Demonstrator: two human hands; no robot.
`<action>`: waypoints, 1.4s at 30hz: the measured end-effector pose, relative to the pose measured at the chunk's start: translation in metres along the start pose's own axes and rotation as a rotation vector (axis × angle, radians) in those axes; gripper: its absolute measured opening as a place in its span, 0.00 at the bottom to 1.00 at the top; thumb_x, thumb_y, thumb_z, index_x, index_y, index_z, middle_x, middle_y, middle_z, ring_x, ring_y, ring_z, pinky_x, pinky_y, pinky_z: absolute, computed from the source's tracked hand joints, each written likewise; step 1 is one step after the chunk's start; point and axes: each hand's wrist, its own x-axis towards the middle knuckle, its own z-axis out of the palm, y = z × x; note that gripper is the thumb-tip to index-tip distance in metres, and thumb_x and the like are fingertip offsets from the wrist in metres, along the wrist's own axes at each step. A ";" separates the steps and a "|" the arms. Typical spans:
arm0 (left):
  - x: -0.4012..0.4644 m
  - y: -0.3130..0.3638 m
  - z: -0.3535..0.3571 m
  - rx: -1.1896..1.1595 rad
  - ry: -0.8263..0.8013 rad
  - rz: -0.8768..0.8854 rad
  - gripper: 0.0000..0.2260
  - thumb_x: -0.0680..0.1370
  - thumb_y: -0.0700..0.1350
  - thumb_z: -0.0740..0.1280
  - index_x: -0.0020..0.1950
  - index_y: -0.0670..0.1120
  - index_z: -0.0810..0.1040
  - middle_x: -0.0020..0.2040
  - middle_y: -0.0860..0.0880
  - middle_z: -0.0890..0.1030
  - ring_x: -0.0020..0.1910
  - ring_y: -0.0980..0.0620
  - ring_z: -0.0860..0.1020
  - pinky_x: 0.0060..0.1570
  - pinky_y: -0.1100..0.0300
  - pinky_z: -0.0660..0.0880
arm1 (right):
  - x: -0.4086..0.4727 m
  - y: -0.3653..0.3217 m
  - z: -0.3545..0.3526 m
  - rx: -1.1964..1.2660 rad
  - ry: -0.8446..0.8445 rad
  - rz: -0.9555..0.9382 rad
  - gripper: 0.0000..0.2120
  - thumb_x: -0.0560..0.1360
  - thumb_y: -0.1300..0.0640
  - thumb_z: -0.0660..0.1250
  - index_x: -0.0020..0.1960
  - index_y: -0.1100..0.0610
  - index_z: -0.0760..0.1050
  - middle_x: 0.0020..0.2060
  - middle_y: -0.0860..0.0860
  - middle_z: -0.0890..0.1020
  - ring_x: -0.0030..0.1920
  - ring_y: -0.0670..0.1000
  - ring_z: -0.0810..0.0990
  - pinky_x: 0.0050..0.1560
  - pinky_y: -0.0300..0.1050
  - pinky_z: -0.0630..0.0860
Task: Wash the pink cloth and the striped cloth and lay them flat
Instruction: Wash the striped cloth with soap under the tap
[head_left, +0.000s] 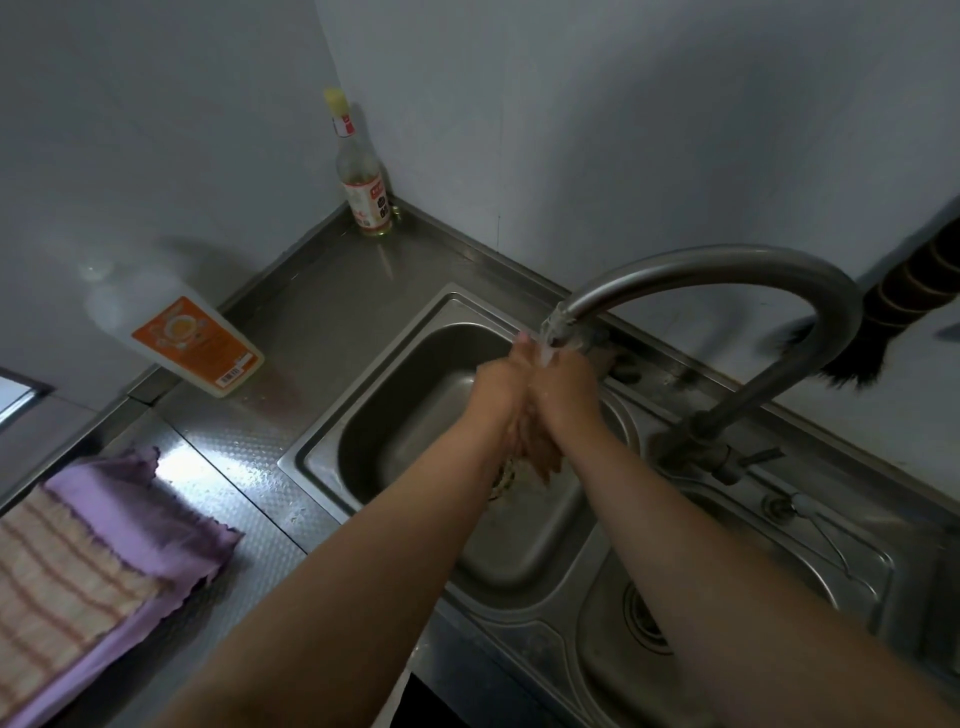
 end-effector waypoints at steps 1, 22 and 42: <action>0.002 0.004 -0.004 0.031 0.005 0.028 0.24 0.81 0.59 0.56 0.57 0.39 0.79 0.47 0.46 0.82 0.49 0.49 0.80 0.55 0.55 0.77 | -0.002 -0.002 0.003 0.026 0.009 -0.020 0.19 0.81 0.46 0.54 0.37 0.54 0.71 0.33 0.53 0.78 0.37 0.54 0.80 0.38 0.45 0.75; 0.012 -0.006 -0.059 0.388 -0.184 0.367 0.28 0.81 0.63 0.47 0.57 0.48 0.79 0.50 0.49 0.80 0.51 0.53 0.77 0.61 0.56 0.70 | -0.004 0.000 -0.022 0.575 -0.241 0.235 0.11 0.80 0.55 0.59 0.50 0.55 0.79 0.45 0.56 0.84 0.49 0.55 0.83 0.53 0.53 0.78; -0.010 -0.013 0.001 -0.123 -0.146 -0.041 0.17 0.83 0.52 0.56 0.44 0.41 0.75 0.39 0.44 0.77 0.40 0.48 0.77 0.37 0.65 0.79 | -0.010 -0.007 -0.006 0.224 -0.128 0.096 0.14 0.82 0.47 0.53 0.48 0.52 0.74 0.44 0.53 0.77 0.46 0.50 0.78 0.43 0.44 0.75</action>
